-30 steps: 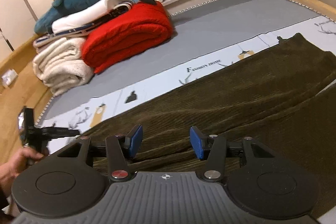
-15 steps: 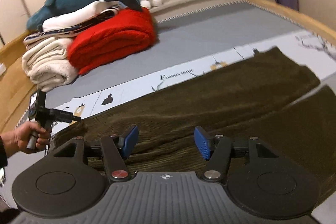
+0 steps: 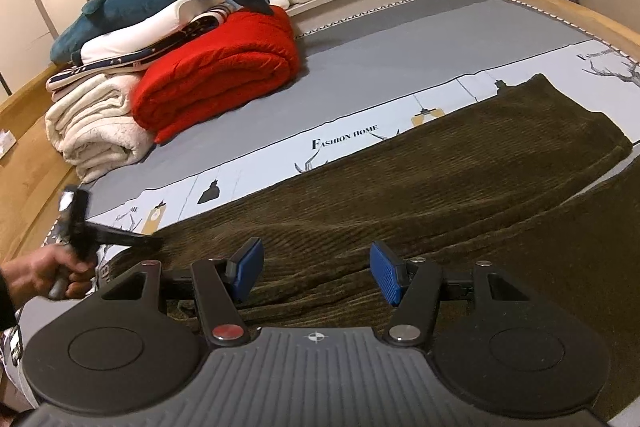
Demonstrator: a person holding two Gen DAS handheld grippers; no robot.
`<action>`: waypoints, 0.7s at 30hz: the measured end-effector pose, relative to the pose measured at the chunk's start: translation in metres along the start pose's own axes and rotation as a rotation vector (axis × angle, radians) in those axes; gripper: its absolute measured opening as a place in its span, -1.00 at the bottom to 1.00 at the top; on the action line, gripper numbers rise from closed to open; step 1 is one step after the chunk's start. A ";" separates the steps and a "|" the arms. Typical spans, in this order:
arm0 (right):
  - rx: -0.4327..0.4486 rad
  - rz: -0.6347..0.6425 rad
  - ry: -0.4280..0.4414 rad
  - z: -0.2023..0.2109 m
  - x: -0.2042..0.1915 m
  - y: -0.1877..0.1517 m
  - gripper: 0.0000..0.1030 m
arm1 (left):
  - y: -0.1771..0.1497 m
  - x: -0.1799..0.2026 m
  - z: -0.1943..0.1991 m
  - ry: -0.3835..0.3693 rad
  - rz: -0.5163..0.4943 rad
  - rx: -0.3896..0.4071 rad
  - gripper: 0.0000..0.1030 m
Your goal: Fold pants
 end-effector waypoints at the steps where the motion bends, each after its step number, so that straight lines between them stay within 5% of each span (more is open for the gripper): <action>1: 0.003 -0.002 -0.004 -0.001 0.001 0.000 0.19 | -0.002 0.002 0.017 -0.010 0.017 0.027 -0.69; 8: 0.037 -0.026 -0.028 0.004 0.001 -0.001 0.19 | -0.088 0.058 0.144 -0.072 0.093 0.114 -0.74; 11: 0.066 -0.056 -0.027 0.012 0.001 -0.005 0.19 | -0.141 0.083 0.162 -0.068 0.141 0.084 -0.67; 14: 0.092 -0.077 -0.039 0.019 0.005 -0.018 0.19 | -0.175 0.081 0.170 -0.080 0.317 0.032 -0.65; 21: 0.126 -0.134 -0.089 0.028 0.041 -0.055 0.18 | -0.209 0.064 0.169 -0.150 0.576 -0.021 0.11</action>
Point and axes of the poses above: each gripper's, at about its wrist camera, not at the fingertips, and z roughly against the way its jaws point, x to its right, y to its top, the point moved 6 cm from there along -z, roughly the way its jaws point, and after that the axes turned 12 degrees about y, right-handed, at the moved point
